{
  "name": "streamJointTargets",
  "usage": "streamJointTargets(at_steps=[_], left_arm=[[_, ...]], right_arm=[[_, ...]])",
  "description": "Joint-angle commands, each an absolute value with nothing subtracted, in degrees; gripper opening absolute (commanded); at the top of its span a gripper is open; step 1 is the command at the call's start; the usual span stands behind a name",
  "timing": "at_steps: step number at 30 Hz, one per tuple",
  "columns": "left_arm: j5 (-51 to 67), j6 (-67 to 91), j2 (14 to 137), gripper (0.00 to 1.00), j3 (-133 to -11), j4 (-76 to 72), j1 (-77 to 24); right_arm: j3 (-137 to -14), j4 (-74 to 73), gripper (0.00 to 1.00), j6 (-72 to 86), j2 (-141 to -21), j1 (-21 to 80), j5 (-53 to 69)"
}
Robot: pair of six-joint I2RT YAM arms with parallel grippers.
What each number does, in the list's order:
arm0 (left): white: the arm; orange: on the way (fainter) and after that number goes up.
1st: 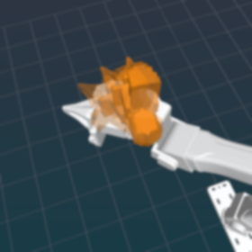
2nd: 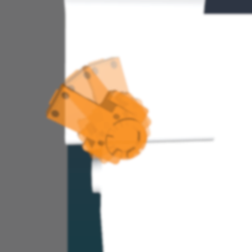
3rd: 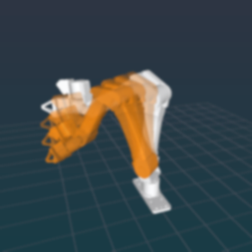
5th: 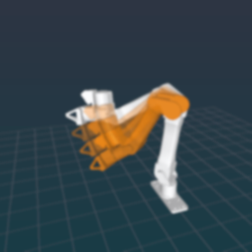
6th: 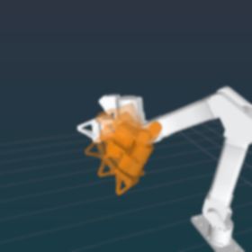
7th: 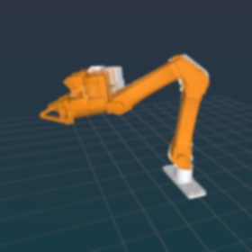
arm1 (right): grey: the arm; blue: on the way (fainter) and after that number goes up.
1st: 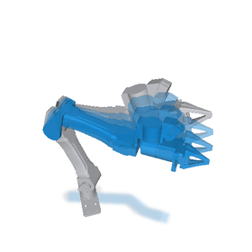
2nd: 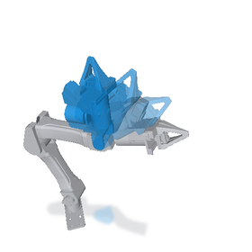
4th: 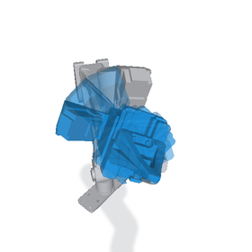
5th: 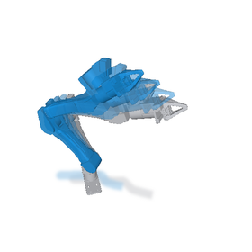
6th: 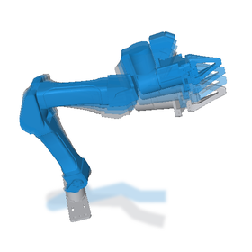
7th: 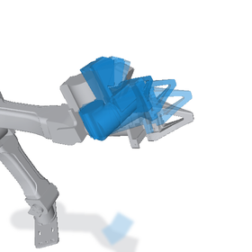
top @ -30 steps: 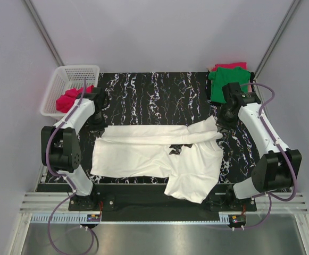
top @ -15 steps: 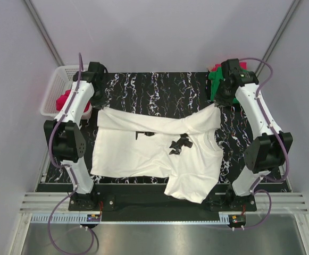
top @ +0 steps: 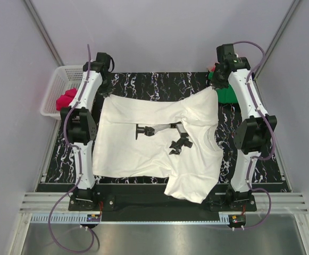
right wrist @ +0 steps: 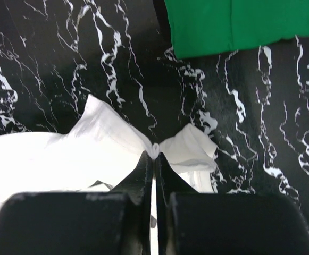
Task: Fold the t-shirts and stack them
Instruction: Fold the tshirt
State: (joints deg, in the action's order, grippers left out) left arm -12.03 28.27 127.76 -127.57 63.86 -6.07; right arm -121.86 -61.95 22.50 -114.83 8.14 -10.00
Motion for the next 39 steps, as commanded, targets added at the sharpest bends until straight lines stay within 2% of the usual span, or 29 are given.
streamJointTargets(at_steps=[1, 13, 23, 39], left_arm=[[-11.52, 27.6, 129.63, 0.0, -132.62, 62.75, -5.54], [-6.86, 28.12, 137.54, 0.0, -138.25, 60.03, -2.99], [-4.66, 27.78, 135.97, 0.0, -138.16, 58.98, -1.23], [-0.62, 26.63, 137.02, 0.0, -138.16, 57.04, -0.61]], right_arm=[[-130.24, -61.08, 0.0, 20.3, -119.17, 7.38, -12.22], [-143.17, -61.09, 0.0, 19.6, -130.6, 6.33, -11.34], [-151.59, -58.54, 0.0, 19.86, -133.33, 4.31, -3.96], [-155.38, -54.49, 0.0, 18.81, -138.25, 3.25, 3.25]])
